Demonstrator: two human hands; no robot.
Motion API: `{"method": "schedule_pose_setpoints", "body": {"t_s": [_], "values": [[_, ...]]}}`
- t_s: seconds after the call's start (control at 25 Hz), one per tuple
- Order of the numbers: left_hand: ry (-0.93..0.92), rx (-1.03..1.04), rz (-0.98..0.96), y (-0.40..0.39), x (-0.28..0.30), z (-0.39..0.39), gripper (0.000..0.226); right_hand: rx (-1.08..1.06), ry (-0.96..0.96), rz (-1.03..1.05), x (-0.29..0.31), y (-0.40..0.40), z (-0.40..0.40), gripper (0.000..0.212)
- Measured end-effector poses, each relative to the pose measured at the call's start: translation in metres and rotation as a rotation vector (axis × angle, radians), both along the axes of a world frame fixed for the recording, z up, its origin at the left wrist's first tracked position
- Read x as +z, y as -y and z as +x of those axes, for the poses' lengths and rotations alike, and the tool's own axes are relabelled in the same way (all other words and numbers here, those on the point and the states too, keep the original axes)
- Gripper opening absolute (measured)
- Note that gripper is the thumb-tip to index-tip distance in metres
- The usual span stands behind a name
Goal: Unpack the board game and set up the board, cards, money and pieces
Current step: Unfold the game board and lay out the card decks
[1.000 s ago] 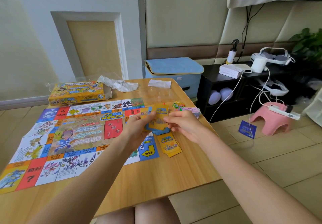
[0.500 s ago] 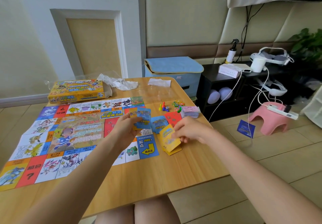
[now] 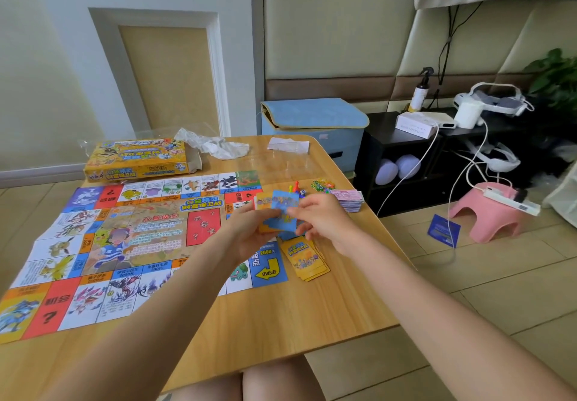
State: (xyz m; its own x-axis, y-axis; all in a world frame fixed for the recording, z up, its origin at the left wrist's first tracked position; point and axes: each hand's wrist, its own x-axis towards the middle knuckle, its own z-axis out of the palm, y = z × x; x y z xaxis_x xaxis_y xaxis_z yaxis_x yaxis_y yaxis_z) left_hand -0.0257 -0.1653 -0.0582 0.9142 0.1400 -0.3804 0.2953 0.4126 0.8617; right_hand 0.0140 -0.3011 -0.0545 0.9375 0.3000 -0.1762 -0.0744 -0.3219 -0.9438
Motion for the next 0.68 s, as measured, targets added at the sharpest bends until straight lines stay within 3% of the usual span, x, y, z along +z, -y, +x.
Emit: {"method": "schedule_pose_setpoints", "body": {"t_s": [0.16, 0.36, 0.48, 0.56, 0.68], "values": [[0.027, 0.114, -0.083, -0.018, 0.002, 0.006, 0.011, -0.146, 0.051, -0.059, -0.001, -0.004, 0.026, 0.021], [-0.011, 0.104, 0.042, -0.037, -0.005, 0.008, 0.012, 0.074, 0.202, -0.594, -0.017, -0.016, 0.039, 0.021], [-0.023, 0.083, 0.072, -0.033, -0.006, 0.009, 0.005, 0.024, 0.321, -0.716, -0.023, -0.024, 0.034, 0.021], [-0.035, 0.103, 0.075, -0.03, -0.008, 0.01, 0.006, -0.017, 0.371, -0.629, -0.018, -0.02, 0.03, 0.022], [-0.011, 0.037, 0.1, -0.021, -0.007, 0.006, 0.009, 0.044, 0.176, -0.183, -0.005, -0.016, 0.021, 0.024]]}}
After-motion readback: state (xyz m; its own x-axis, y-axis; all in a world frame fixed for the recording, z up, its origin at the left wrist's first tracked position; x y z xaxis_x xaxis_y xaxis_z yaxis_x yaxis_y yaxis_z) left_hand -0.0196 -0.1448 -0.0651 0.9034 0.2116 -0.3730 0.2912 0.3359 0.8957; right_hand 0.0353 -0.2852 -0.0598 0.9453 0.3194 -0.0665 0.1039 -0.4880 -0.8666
